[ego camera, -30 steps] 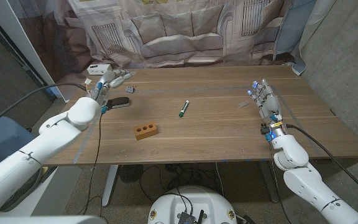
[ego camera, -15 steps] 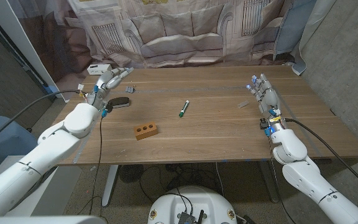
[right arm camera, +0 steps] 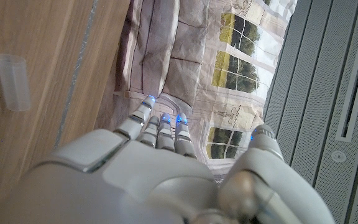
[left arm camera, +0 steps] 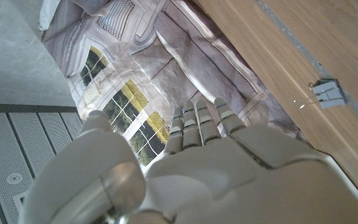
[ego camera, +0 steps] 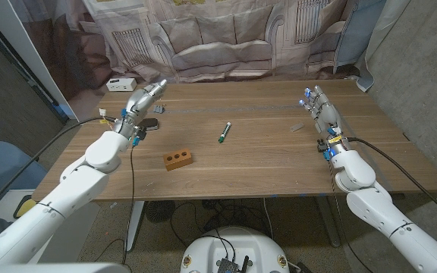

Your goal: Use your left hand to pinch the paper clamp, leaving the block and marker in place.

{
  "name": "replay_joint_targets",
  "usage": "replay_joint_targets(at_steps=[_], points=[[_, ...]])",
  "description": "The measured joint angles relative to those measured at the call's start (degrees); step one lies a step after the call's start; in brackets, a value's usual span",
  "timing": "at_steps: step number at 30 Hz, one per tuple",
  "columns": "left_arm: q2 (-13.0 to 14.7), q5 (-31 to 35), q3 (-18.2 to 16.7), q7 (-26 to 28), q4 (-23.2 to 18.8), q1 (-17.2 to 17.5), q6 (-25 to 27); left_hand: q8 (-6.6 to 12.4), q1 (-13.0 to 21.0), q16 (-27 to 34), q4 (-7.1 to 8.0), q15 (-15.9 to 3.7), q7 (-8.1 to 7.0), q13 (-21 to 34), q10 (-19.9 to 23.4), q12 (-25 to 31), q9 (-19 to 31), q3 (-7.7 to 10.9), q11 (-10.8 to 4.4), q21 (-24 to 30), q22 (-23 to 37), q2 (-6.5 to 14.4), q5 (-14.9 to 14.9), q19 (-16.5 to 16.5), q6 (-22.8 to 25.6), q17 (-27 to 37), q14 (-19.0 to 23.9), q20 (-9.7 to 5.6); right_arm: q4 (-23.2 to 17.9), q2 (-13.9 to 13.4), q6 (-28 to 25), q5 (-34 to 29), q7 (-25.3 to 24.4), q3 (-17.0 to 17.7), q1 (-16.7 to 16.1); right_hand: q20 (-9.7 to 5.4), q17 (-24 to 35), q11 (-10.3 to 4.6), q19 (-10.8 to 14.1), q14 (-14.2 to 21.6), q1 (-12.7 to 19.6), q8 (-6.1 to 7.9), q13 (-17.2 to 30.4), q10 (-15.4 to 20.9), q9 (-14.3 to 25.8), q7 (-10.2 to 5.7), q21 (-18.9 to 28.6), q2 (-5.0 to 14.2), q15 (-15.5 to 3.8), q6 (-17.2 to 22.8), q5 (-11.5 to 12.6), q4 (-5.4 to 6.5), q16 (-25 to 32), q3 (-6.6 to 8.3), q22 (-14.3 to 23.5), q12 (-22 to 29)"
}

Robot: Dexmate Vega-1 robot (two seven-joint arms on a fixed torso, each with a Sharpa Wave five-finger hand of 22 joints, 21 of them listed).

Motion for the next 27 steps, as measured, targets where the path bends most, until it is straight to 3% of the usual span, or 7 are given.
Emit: replay_joint_targets(at_steps=[11, 14, 16, 22, 27], points=[[-2.8, -4.3, 3.1, -4.0, 4.4, -3.1, -2.4, 0.0, -1.7, 0.5, 0.47, -0.51, -0.74, 0.0, 0.4, 0.5, -0.3, -0.47, -0.45, 0.3, 0.0, -0.5, 0.0, 0.0, 0.1, 0.0, 0.5, -0.56, 0.2, -1.4, -2.4, -1.1, 0.1, -1.0, 1.8, 0.0, 0.0, 0.0, 0.0, 0.0, 0.0, -0.22, 0.0, 0.0, 0.0, 0.4, -0.3, 0.0, 0.0, -0.4, 0.0, 0.0, -0.3, 0.0, 0.0, 0.0], [-3.5, -5.0, 4.2, -5.1, 5.9, -4.3, -2.7, 0.0, -1.7, 0.5, 0.71, -0.5, -0.96, 0.0, 0.1, 0.5, -0.3, -0.71, -0.12, 0.3, 0.0, -0.5, 0.0, -0.2, -0.1, 0.0, -0.1, -0.69, 0.3, -1.6, -3.3, -1.1, 0.4, -1.3, 2.1, 0.13, 0.0, -0.52, -0.7, -0.2, -0.3, -0.22, -0.1, 0.3, 0.0, -0.98, -0.3, -0.32, -0.23, -0.5, 0.0, 0.33, -0.3, -0.33, 0.0, 0.0], [-3.7, -5.0, 4.5, -5.1, 6.3, -4.6, -2.7, 0.0, -2.4, 0.5, 0.71, -0.54, -1.05, 0.0, 0.1, 0.5, -0.3, -0.71, -0.15, 0.6, 0.0, -0.7, 0.0, 0.2, -0.2, 0.0, -0.1, -1.61, 0.3, -1.8, -3.8, -1.1, 0.6, -1.4, 2.3, 0.04, 0.0, -1.25, -1.4, -0.5, -0.6, 0.23, -0.1, 0.6, 0.0, -2.07, -0.5, -0.55, -0.52, 0.7, 0.0, 0.37, -0.3, -0.41, 0.1, 0.0], [-4.3, -5.2, 5.7, -5.2, 8.0, -5.6, -2.9, 0.27, -2.5, 0.7, 0.94, -0.79, -1.01, -0.3, 0.9, 0.7, -0.3, -0.95, -0.43, 0.9, -0.1, -0.7, 0.1, 1.6, -0.1, 0.0, 0.8, -3.55, 0.3, -2.4, -5.8, -0.5, 1.1, -1.7, 2.6, -0.2, 0.0, -0.34, -1.6, -0.7, -0.7, 0.27, -0.1, 0.3, -0.1, -0.89, -0.5, -0.73, -0.72, 1.1, 0.0, 0.39, -0.3, -0.87, 0.1, 0.0], [-4.7, -6.0, 6.5, -6.0, 9.2, -6.3, -3.1, 0.27, -3.1, 0.4, 0.94, -0.24, -0.63, -0.3, -0.7, 0.7, -0.3, -0.95, -0.12, 0.8, -0.1, -0.6, 0.3, -0.1, -0.6, 0.0, -0.2, -2.76, 0.8, -3.0, -6.7, 0.0, 1.4, -2.5, 3.3, -0.2, -0.1, 0.11, -1.6, -0.1, -0.9, 0.0, -0.1, 1.2, -0.1, -0.44, -0.5, -0.91, -0.7, 0.7, 0.0, 0.39, -0.3, -0.87, 0.1, 0.3]])
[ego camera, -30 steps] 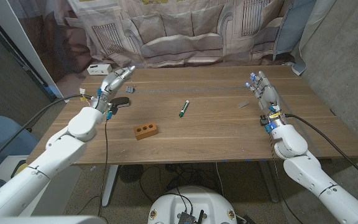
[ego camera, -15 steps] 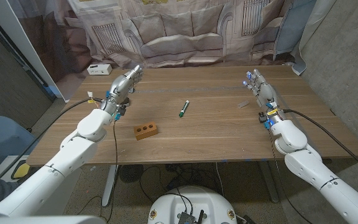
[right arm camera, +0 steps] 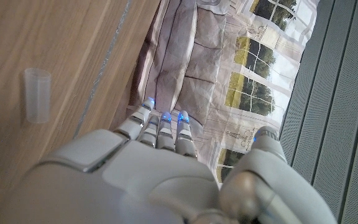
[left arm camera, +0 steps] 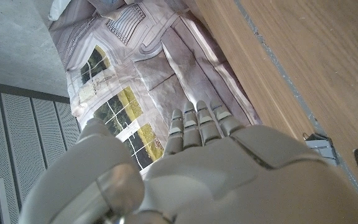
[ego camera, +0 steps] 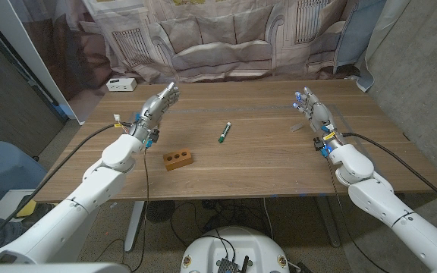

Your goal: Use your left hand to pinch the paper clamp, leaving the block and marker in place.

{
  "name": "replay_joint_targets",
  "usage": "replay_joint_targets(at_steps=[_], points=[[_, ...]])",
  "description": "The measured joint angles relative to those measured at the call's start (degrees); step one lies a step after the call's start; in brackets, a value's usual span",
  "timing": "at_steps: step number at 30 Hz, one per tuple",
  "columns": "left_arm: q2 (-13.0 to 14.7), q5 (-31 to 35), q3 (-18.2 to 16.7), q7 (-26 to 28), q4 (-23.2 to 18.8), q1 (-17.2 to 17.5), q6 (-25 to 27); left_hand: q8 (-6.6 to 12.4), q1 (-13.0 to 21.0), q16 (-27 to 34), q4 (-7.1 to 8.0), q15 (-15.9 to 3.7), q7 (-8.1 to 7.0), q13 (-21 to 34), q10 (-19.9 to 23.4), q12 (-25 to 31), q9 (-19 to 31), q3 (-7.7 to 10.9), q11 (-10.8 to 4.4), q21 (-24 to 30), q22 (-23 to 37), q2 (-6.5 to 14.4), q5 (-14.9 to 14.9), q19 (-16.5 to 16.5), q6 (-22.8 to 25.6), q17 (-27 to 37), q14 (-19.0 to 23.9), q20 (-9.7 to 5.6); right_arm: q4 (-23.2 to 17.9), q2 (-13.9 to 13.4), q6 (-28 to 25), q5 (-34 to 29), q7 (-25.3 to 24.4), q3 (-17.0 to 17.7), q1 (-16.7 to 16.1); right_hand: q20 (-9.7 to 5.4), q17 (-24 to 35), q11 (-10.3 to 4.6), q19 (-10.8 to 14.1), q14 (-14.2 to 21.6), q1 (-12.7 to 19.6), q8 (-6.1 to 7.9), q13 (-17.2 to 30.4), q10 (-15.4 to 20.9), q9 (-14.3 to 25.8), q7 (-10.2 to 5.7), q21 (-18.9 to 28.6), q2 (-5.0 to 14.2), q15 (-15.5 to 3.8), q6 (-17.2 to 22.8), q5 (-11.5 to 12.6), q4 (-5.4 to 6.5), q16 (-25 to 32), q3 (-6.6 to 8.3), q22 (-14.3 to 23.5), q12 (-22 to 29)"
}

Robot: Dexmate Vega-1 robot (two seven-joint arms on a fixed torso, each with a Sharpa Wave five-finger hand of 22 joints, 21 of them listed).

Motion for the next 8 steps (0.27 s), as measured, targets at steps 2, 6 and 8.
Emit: replay_joint_targets(at_steps=[2, 6, 8], points=[[-0.1, -0.4, 0.3, -0.3, 0.3, -0.2, 0.0, 0.0, 0.0, 0.0, 0.0, 0.19, -0.09, 0.0, 0.0, -0.3, 0.0, 0.0, -0.01, -0.2, 0.0, 0.0, 0.0, -0.1, -0.1, 0.0, -0.3, 0.08, 0.2, 0.0, -0.3, 0.2, 0.1, -0.2, 0.1, 0.0, 0.0, 0.0, 0.0, 0.0, 0.0, -0.02, 0.0, 0.0, 0.0, 0.34, 0.0, 0.0, 0.0, -0.3, 0.0, 0.0, 0.0, 0.0, -0.1, 0.0], [-0.3, -0.8, 0.7, -0.7, 0.9, -0.4, 0.0, 0.0, 0.0, 0.0, 0.0, 0.36, 0.12, 0.0, 0.0, -0.3, 0.0, 0.0, -0.01, -0.3, 0.0, 0.0, 0.0, -0.4, -0.3, 0.0, -0.5, 0.37, 0.4, 0.0, -0.6, 0.4, 0.2, -0.5, 0.3, 0.0, 0.0, 0.0, 0.0, 0.0, 0.0, -0.22, 0.0, 0.0, 0.0, 0.34, 0.0, 0.0, 0.0, -0.3, 0.0, 0.0, 0.0, 0.0, -0.2, 0.0], [-0.3, -1.1, 0.8, -0.8, 1.0, -0.4, 0.0, 0.0, 0.0, 0.0, 0.0, 0.36, 0.12, 0.0, 0.0, -0.3, 0.0, 0.0, -0.01, -0.3, 0.0, 0.0, 0.0, -0.4, -0.3, 0.0, -0.5, 0.37, 0.4, 0.0, -0.8, 0.6, 0.2, -0.6, 0.3, 0.0, 0.0, 0.0, 0.0, 0.0, 0.0, -0.22, 0.0, 0.0, 0.0, 0.34, 0.0, 0.0, 0.0, -0.3, 0.0, 0.0, 0.0, 0.0, -0.2, 0.0]])
